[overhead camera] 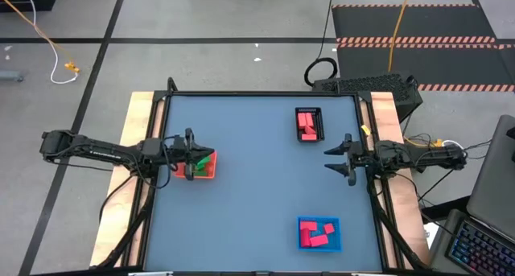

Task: Sort & place blocks by color
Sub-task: Return to Home Position

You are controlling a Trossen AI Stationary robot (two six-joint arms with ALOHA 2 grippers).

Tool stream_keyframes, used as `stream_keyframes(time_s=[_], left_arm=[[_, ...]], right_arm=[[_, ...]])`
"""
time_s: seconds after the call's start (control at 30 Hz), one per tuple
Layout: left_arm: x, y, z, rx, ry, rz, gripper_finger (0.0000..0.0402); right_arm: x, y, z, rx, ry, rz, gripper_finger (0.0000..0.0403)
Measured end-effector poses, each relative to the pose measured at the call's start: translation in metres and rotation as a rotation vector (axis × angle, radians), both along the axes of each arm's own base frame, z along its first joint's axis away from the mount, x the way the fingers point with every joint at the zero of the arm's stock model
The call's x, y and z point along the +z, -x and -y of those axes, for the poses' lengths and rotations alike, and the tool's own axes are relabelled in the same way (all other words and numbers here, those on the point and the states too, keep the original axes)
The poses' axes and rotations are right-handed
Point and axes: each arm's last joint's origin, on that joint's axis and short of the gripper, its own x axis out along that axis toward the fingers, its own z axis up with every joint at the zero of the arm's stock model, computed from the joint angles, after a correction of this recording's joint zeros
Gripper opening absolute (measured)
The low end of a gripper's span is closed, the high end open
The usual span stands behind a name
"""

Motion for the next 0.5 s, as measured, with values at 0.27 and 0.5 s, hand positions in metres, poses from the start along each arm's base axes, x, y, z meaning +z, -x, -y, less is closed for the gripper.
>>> stream_keyframes(time_s=[0.27, 0.5], left_arm=[[0.0, 0.009, 0.0, -0.019, 0.003, -0.031, 0.0004], [0.004, 0.018, 0.0, -0.018, 0.009, -0.005, 0.001]], right_arm=[[-0.002, 0.005, 0.0, 0.016, -0.023, -0.042, 0.0231], [-0.004, 0.001, -0.001, 0.03, -0.019, 0.01, 0.023]])
